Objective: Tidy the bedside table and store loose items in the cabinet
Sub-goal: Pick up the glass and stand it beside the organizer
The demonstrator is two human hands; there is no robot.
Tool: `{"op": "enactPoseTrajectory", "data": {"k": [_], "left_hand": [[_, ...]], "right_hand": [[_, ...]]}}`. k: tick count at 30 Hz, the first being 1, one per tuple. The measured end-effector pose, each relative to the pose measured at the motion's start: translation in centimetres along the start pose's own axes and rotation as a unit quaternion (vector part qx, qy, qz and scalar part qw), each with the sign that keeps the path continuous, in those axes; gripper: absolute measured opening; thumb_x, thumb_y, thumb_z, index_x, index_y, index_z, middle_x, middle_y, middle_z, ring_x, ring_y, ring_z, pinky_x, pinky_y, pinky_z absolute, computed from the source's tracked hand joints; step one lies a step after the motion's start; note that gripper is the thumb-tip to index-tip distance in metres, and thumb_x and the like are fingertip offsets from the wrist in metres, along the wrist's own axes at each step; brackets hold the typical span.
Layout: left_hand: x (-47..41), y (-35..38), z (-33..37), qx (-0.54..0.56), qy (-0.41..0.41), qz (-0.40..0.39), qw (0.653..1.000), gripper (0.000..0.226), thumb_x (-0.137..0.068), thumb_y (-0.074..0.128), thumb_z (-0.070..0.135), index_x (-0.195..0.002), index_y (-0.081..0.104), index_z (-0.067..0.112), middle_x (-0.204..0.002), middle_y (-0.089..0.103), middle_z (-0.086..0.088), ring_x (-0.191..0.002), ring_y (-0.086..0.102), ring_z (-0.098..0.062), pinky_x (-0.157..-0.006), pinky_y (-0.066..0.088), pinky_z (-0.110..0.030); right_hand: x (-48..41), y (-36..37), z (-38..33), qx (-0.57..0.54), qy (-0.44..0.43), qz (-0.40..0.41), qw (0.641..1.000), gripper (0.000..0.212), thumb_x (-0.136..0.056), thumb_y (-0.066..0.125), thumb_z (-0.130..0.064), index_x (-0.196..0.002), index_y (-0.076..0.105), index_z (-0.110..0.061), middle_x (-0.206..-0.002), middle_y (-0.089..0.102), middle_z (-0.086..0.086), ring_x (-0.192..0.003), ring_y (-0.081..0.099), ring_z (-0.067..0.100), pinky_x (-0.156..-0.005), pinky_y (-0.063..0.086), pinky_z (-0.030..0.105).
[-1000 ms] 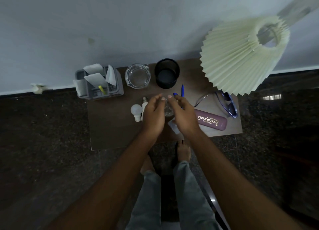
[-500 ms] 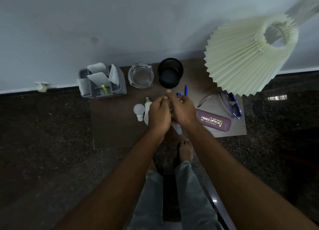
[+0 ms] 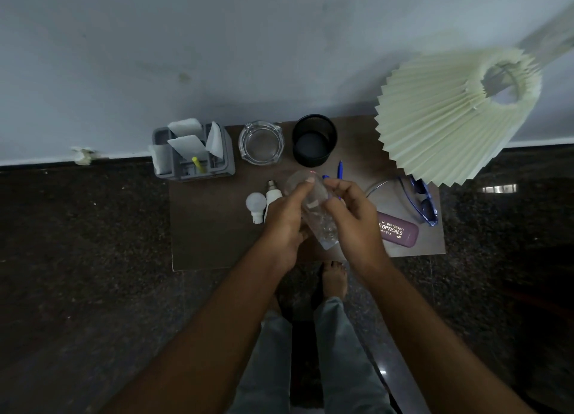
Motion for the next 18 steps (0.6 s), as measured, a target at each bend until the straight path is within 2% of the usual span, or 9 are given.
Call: {"op": "enactPoseTrajectory", "data": {"k": [2, 4, 5, 7, 9, 12, 15, 18], "left_hand": [[-0.4, -0.3, 0.3, 0.012, 0.016, -0.039, 0.999, 0.032, -0.092, 0.069, 0.038, -0.112, 0.073, 0.013, -0.101, 0.080, -0.004, -0.095, 0.077, -0.020, -0.075, 0.061, -0.032], [-0.6, -0.6, 0.8, 0.026, 0.048, -0.072, 0.996, 0.016, -0.094, 0.069, 0.030, -0.101, 0.077, 0.018, -0.093, 0.080, -0.002, -0.087, 0.077, -0.015, -0.066, 0.059, -0.026], [-0.6, -0.8, 1.0, 0.035, 0.065, -0.088, 0.993, 0.011, -0.094, 0.070, 0.026, -0.096, 0.078, 0.019, -0.091, 0.080, -0.002, -0.084, 0.077, -0.014, -0.065, 0.059, -0.025], [-0.5, -1.2, 1.6, 0.046, 0.100, -0.129, 0.986, 0.008, -0.094, 0.069, 0.019, -0.099, 0.075, 0.018, -0.092, 0.079, -0.002, -0.084, 0.077, -0.013, -0.067, 0.059, -0.025], [-0.3, -1.4, 2.1, 0.049, 0.121, -0.170, 0.977, 0.018, -0.095, 0.066, 0.014, -0.113, 0.070, 0.014, -0.103, 0.078, -0.008, -0.094, 0.075, -0.017, -0.077, 0.060, -0.029], [0.2, -1.6, 2.7, 0.050, 0.127, -0.210, 0.968, 0.039, -0.098, 0.060, 0.006, -0.137, 0.057, 0.004, -0.127, 0.069, -0.017, -0.112, 0.069, -0.025, -0.091, 0.058, -0.033], [0.8, -2.0, 3.2, 0.035, 0.144, -0.242, 0.959, 0.047, -0.098, 0.055, -0.004, -0.144, 0.047, 0.003, -0.128, 0.067, -0.013, -0.113, 0.068, -0.023, -0.092, 0.058, -0.032], [1.2, -2.6, 3.8, -0.030, 0.166, -0.259, 0.951, 0.062, -0.095, 0.053, -0.012, -0.152, 0.036, 0.007, -0.139, 0.061, -0.010, -0.124, 0.063, -0.023, -0.104, 0.052, -0.038]], "right_hand": [[0.1, -0.1, 0.1, -0.021, -0.002, -0.022, 1.000, 0.037, -0.092, 0.060, -0.001, -0.128, 0.060, -0.010, -0.122, 0.069, 0.007, -0.112, 0.068, 0.023, -0.095, 0.058, 0.045], [-0.2, -0.2, 0.1, -0.044, 0.009, -0.039, 0.998, 0.045, -0.092, 0.062, 0.002, -0.135, 0.054, -0.009, -0.131, 0.064, 0.011, -0.121, 0.064, 0.028, -0.104, 0.051, 0.054], [-0.4, -0.2, 0.1, -0.056, 0.017, -0.050, 0.997, 0.048, -0.091, 0.064, 0.002, -0.137, 0.052, -0.008, -0.132, 0.064, 0.013, -0.122, 0.063, 0.030, -0.105, 0.049, 0.056], [-0.8, -0.2, -0.2, -0.079, 0.032, -0.079, 0.993, 0.053, -0.089, 0.068, 0.002, -0.138, 0.051, -0.010, -0.127, 0.069, 0.014, -0.118, 0.066, 0.032, -0.105, 0.050, 0.056], [-1.3, -0.3, -0.6, -0.072, 0.034, -0.109, 0.991, 0.059, -0.085, 0.073, 0.002, -0.139, 0.051, -0.012, -0.124, 0.072, 0.011, -0.116, 0.068, 0.028, -0.104, 0.051, 0.052], [-2.1, -0.6, -1.0, -0.040, 0.038, -0.154, 0.987, 0.074, -0.079, 0.081, -0.001, -0.144, 0.049, -0.011, -0.130, 0.069, 0.006, -0.122, 0.065, 0.023, -0.107, 0.049, 0.051], [-2.6, -0.5, -1.9, 0.027, 0.011, -0.203, 0.979, 0.072, -0.075, 0.086, -0.007, -0.139, 0.055, -0.019, -0.126, 0.070, 0.003, -0.116, 0.069, 0.022, -0.100, 0.055, 0.048], [-2.8, 0.0, -2.6, 0.093, -0.021, -0.232, 0.968, 0.067, -0.069, 0.090, -0.017, -0.128, 0.062, -0.029, -0.116, 0.073, -0.002, -0.107, 0.073, 0.017, -0.092, 0.060, 0.045]]}}
Point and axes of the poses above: each hand's wrist, its own x-axis away from the middle knuckle, its own y-axis out of the palm, z = x × y, the point moved 4 cm from there along -x, towards the middle knuckle
